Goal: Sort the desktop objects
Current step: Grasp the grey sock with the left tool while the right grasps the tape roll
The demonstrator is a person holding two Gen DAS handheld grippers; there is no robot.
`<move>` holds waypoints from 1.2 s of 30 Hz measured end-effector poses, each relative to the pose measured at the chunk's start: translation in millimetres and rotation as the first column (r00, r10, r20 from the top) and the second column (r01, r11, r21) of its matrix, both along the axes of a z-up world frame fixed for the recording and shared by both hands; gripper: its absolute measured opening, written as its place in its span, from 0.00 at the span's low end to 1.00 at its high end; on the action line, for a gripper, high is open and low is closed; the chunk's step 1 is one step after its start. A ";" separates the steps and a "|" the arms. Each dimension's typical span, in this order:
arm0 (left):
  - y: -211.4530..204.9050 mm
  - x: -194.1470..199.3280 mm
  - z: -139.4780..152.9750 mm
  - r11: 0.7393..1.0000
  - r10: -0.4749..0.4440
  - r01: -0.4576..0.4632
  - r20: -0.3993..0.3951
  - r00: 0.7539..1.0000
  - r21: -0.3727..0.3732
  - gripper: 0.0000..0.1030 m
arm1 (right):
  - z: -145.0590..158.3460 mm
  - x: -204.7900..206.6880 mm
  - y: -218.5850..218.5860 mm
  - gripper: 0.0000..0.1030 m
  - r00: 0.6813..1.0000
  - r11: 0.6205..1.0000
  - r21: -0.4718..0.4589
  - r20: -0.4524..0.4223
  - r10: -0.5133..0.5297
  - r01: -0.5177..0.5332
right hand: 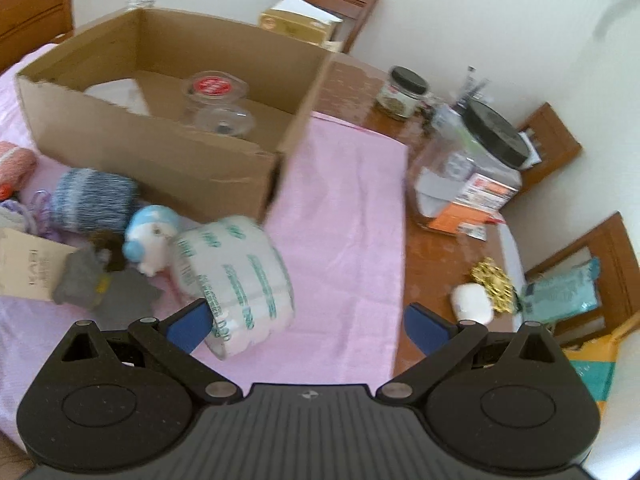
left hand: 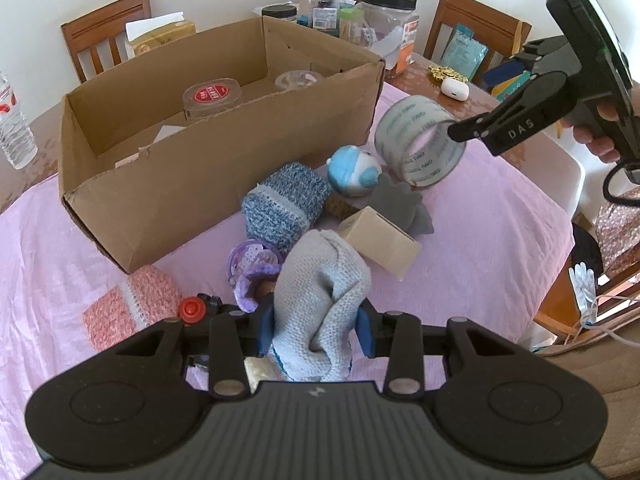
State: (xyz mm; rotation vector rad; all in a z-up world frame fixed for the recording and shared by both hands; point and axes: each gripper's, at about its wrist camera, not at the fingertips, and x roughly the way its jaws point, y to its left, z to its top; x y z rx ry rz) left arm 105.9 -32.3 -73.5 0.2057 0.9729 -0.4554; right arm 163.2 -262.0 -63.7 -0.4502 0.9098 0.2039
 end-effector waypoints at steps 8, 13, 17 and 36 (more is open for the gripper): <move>-1.8 4.2 1.4 1.000 -0.005 0.005 -0.001 1.000 0.002 0.38 | 3.0 -3.4 2.1 1.00 0.999 0.997 0.062 -0.018 0.049 -0.048; 0.7 5.2 1.2 1.000 0.007 -0.007 -0.007 1.000 -0.002 0.38 | -0.7 -14.7 9.4 1.00 0.986 0.985 0.073 -0.053 0.160 -0.156; 1.4 6.0 1.8 1.000 0.015 -0.015 -0.010 1.000 -0.005 0.38 | -4.6 -18.3 14.3 1.00 0.969 0.969 0.116 -0.092 0.229 -0.218; 7.0 10.7 8.1 0.999 0.051 -0.052 -0.028 0.998 -0.009 0.38 | -24.5 8.5 27.1 0.93 0.968 0.965 0.174 -0.121 0.219 -0.196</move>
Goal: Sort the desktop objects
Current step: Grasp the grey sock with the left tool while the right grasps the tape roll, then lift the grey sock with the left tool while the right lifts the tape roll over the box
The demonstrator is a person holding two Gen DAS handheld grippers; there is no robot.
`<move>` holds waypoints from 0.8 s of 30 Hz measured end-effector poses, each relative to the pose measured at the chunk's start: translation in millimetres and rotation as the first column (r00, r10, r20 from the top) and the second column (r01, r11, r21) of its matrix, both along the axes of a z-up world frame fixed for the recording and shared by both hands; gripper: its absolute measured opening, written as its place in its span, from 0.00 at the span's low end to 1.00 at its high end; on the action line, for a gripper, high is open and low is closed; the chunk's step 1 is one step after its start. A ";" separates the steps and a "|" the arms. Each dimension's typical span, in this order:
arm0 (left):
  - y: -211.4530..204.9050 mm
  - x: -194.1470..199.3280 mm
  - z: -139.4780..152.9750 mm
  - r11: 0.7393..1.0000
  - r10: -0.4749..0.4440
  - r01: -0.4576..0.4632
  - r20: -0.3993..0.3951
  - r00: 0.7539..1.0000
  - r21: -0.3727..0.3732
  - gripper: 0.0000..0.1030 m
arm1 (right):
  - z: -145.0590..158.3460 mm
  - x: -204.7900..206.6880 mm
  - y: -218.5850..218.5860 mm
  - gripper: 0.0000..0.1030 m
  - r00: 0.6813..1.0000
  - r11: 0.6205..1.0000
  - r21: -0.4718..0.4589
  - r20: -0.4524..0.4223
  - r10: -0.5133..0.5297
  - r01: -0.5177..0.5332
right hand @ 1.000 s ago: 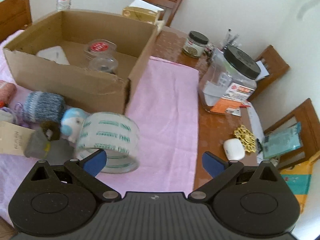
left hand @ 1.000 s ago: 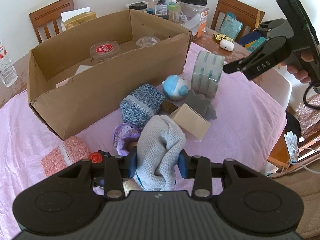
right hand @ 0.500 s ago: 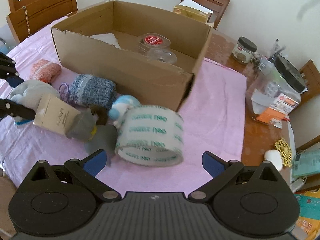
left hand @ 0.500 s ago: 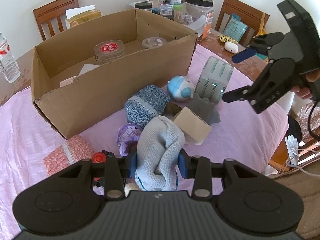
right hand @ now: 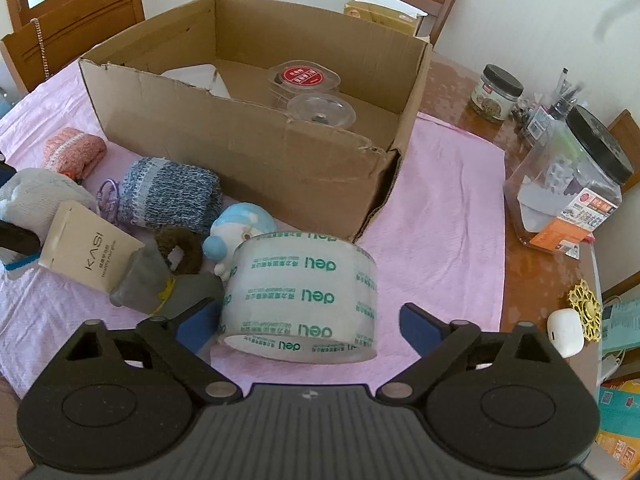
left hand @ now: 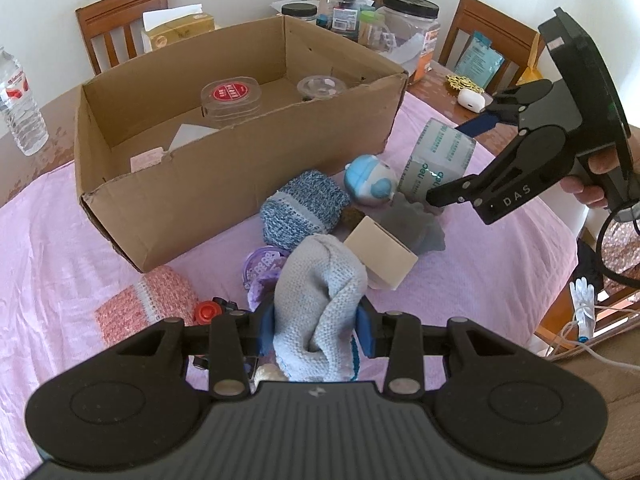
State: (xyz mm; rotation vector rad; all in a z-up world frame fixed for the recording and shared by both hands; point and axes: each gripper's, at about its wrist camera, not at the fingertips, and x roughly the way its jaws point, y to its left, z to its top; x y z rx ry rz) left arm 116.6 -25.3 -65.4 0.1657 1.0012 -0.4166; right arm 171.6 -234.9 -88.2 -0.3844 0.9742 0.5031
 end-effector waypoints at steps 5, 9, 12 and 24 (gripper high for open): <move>1.0 1.5 2.6 1.000 -0.003 0.003 0.004 1.000 0.001 0.37 | 1.7 1.7 -2.6 0.85 0.999 0.999 0.031 -0.038 -0.012 0.013; 3.8 2.9 6.0 1.000 0.000 0.000 0.010 1.000 0.002 0.37 | 5.5 -0.6 -2.5 0.85 0.999 1.000 0.030 -0.039 -0.004 0.005; 5.4 3.5 10.1 1.000 -0.001 0.001 0.019 1.000 0.004 0.36 | 12.4 -2.0 -2.2 0.85 0.999 1.000 0.031 -0.034 0.002 -0.001; 12.3 7.8 30.8 1.000 -0.008 0.008 0.058 0.998 -0.012 0.36 | 49.4 -10.2 6.5 0.84 0.995 0.995 -0.012 0.016 0.100 -0.100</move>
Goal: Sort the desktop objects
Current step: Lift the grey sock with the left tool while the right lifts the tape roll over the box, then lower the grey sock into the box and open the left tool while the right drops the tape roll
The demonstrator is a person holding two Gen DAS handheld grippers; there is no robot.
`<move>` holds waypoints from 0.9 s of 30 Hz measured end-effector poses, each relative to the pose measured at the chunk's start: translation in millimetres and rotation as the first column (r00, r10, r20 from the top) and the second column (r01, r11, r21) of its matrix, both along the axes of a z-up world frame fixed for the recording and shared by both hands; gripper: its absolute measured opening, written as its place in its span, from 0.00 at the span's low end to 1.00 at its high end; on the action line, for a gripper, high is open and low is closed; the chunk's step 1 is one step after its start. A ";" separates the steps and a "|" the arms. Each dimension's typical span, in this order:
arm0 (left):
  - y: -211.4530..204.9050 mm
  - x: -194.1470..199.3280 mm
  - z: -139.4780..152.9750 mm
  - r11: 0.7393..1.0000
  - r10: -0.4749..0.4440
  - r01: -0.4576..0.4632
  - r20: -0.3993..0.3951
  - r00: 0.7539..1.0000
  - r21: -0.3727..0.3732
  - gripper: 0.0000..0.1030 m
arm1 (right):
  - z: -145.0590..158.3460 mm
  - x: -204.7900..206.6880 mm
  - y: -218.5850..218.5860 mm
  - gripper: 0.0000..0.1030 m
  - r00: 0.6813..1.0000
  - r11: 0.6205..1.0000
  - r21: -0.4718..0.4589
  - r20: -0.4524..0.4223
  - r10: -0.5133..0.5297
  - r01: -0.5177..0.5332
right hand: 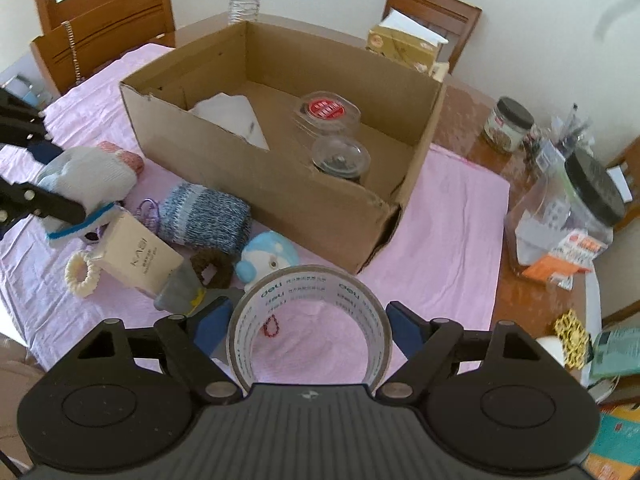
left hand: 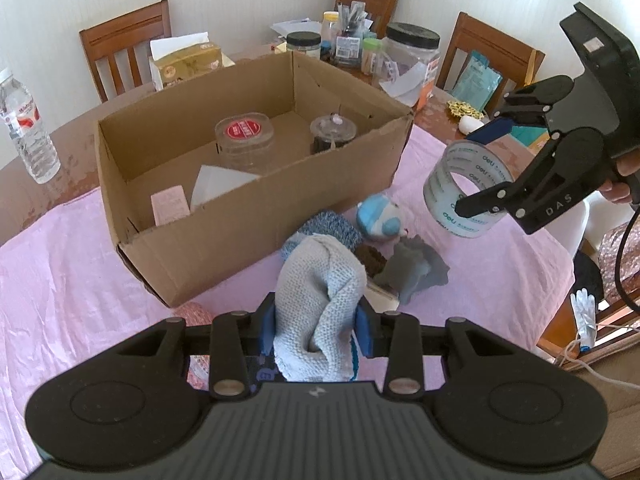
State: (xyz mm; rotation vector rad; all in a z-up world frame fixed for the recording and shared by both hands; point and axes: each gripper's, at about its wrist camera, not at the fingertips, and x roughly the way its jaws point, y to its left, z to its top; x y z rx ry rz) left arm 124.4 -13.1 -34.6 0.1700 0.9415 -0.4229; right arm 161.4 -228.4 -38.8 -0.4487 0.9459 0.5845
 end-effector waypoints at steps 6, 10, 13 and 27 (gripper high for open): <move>2.5 6.1 14.4 1.000 -0.015 0.015 0.027 1.000 -0.008 0.36 | 24.5 -3.6 6.2 0.84 0.999 0.999 0.001 0.024 0.047 -0.047; 6.0 14.4 26.9 1.000 -0.013 0.014 0.057 0.998 -0.015 0.36 | 44.1 0.0 12.1 0.84 0.996 0.997 0.012 0.058 0.071 -0.072; 8.5 22.1 37.2 1.000 -0.013 0.014 0.085 0.996 -0.018 0.36 | 58.0 6.3 18.3 0.84 0.992 0.996 0.020 0.089 0.086 -0.088; 24.6 88.2 47.5 0.999 0.043 -0.045 0.136 0.990 0.016 0.36 | 76.3 53.7 76.2 0.84 0.979 0.985 0.078 0.145 0.142 -0.155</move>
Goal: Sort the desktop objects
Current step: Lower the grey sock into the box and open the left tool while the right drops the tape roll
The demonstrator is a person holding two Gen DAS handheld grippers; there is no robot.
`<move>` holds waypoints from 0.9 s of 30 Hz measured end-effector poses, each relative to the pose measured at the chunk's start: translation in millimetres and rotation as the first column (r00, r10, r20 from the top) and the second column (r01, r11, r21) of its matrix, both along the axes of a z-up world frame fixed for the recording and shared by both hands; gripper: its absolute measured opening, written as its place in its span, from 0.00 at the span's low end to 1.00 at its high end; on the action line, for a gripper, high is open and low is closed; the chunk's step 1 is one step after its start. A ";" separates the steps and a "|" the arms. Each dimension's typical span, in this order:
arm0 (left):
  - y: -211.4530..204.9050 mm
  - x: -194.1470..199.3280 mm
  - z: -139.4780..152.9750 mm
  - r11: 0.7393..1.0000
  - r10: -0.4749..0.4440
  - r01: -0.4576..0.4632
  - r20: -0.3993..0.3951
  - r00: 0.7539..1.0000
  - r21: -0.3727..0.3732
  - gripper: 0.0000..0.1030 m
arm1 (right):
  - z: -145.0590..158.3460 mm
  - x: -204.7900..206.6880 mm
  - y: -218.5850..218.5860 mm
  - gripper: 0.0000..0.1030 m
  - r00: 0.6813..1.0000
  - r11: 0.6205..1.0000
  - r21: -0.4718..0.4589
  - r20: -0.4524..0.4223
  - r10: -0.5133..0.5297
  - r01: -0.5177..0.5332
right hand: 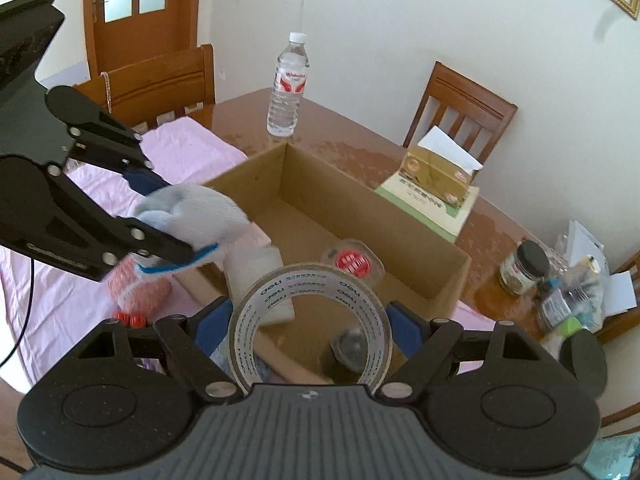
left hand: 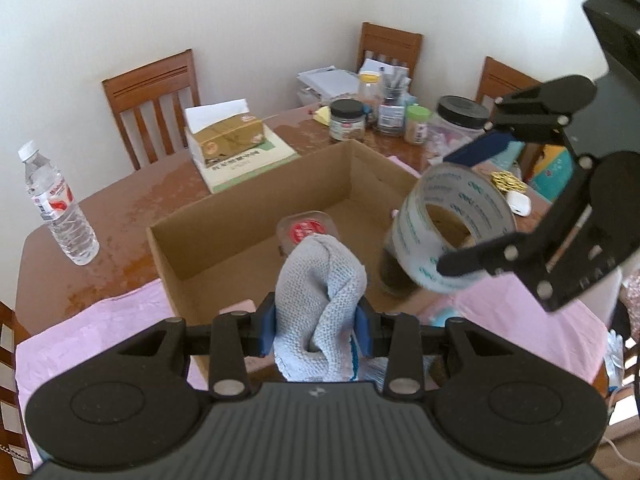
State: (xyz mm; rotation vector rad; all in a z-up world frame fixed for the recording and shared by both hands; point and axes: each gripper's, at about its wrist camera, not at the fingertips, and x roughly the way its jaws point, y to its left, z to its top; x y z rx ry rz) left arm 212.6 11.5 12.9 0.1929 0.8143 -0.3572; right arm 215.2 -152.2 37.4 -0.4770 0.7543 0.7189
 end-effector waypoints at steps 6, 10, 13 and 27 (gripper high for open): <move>8.1 26.4 -9.2 0.999 0.032 -0.032 -0.012 0.999 0.011 0.36 | -7.6 13.6 14.7 0.84 0.999 0.999 0.048 -0.044 -0.013 0.015; 9.3 37.7 -15.3 0.999 0.034 -0.033 -0.023 0.999 0.013 0.36 | -9.1 13.4 14.4 1.00 0.998 0.995 0.082 -0.045 -0.046 0.050; 8.8 45.8 -20.4 0.999 0.034 -0.033 -0.035 0.999 0.020 0.36 | -6.8 12.0 12.0 1.00 0.997 0.993 0.099 -0.055 -0.058 0.063; 16.1 63.5 -29.6 0.994 0.101 -0.100 -0.017 0.995 0.038 0.78 | -4.4 -16.0 3.5 1.00 0.984 0.976 0.150 -0.101 -0.146 0.160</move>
